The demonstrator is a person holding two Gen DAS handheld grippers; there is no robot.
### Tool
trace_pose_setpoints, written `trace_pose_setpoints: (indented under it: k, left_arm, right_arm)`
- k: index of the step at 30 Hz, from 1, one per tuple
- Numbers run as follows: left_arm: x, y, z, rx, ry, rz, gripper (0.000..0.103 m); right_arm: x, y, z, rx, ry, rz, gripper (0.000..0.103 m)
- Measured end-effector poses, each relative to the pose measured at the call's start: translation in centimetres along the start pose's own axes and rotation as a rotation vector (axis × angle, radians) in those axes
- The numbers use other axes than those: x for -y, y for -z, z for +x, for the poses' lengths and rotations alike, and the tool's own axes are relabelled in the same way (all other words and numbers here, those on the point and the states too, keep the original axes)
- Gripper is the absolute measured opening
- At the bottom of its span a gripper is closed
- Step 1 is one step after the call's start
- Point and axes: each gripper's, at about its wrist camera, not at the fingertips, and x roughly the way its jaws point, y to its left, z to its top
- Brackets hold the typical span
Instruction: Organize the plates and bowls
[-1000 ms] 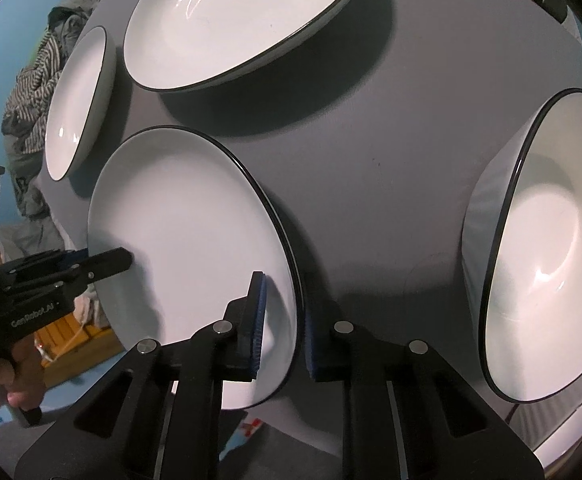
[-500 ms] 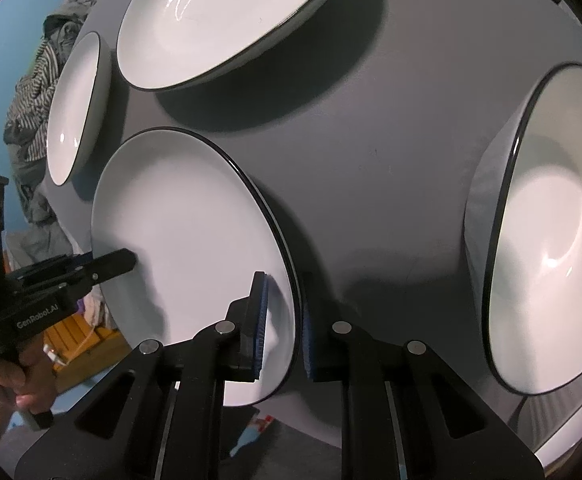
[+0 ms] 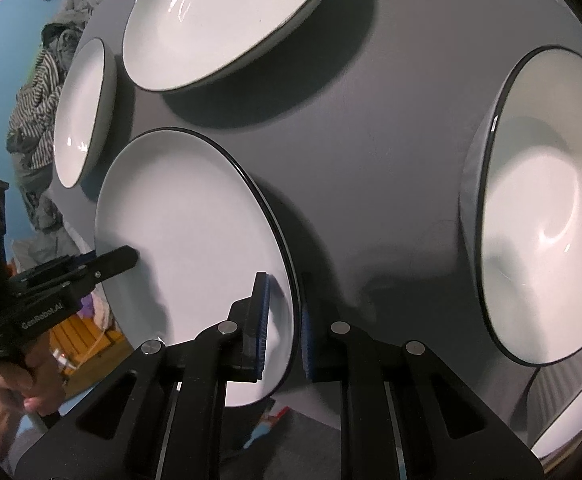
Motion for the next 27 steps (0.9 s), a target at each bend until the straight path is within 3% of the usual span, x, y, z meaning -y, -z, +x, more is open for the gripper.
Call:
trace_pose_setpoints:
  k: [9,27]
  left_arm:
    - [1.2,-1.5,-1.7,0.039,-0.002,0.023,0.017]
    - [3.2,-8.5,-4.5,0.111,-0.023,0.063,0.018]
  right_arm:
    - [0.4,-1.1,-2.3,0.036,-0.001,-0.010,0.013]
    - [0.0,-5.0,-4.8,0.102,0.008,-0.024,0.013]
